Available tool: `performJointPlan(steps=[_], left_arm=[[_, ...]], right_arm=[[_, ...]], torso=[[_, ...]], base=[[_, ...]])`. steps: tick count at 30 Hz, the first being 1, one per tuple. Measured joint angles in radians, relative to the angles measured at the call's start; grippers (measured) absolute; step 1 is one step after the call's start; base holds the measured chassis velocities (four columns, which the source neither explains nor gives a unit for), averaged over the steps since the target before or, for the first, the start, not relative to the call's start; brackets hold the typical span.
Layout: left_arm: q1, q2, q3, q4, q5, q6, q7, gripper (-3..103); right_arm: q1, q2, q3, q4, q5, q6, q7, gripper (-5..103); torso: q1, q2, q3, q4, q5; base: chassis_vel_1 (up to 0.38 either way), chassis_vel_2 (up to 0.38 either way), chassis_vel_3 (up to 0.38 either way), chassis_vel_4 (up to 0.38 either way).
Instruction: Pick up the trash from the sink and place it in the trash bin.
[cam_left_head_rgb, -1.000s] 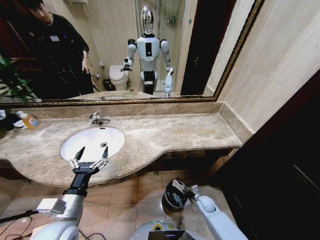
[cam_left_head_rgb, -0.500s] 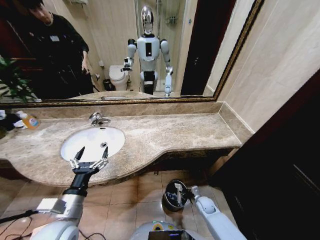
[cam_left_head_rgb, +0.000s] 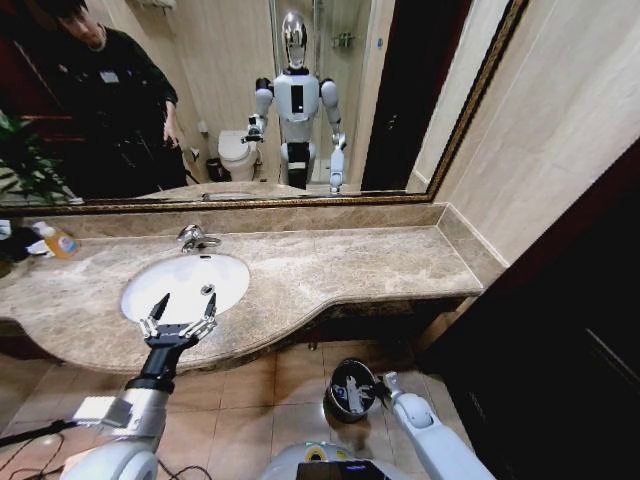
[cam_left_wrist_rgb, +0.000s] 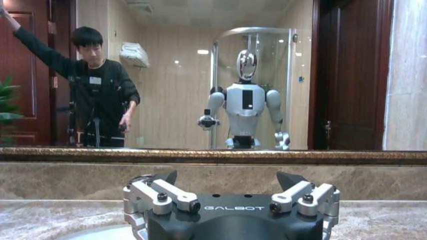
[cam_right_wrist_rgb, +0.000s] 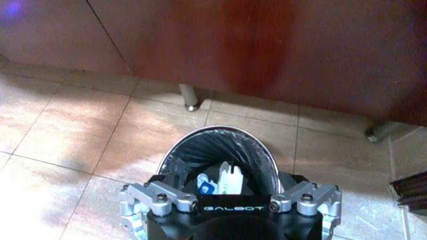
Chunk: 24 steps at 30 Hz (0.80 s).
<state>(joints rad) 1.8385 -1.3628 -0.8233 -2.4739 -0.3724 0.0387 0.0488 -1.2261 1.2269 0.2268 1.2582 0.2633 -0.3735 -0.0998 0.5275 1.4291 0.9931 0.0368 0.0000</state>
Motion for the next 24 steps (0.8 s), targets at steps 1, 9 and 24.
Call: performJointPlan(steps=[1,9,24], left_arm=[[0.000,0.000,0.000,0.000,0.000,0.000,0.000,100],[0.000,0.000,0.000,0.000,0.000,0.000,0.000,100],[0.000,0.000,0.000,0.000,0.000,0.000,0.000,100]], right_arm=[[-0.002,0.001,0.000,0.002,0.001,0.001,0.000,100],[-0.017,-0.002,0.003,0.020,0.018,0.003,0.000,100],[-0.113,-0.043,0.111,0.300,0.232,0.229,0.002,100]], torso=[[0.000,0.000,0.000,0.0000,0.0000],[0.000,0.000,0.000,0.0000,0.0001],[0.000,0.000,0.000,0.0000,0.0001]], base=[[0.000,0.000,0.000,0.000],[0.000,0.000,0.000,0.000],[0.000,0.000,0.000,0.000]])
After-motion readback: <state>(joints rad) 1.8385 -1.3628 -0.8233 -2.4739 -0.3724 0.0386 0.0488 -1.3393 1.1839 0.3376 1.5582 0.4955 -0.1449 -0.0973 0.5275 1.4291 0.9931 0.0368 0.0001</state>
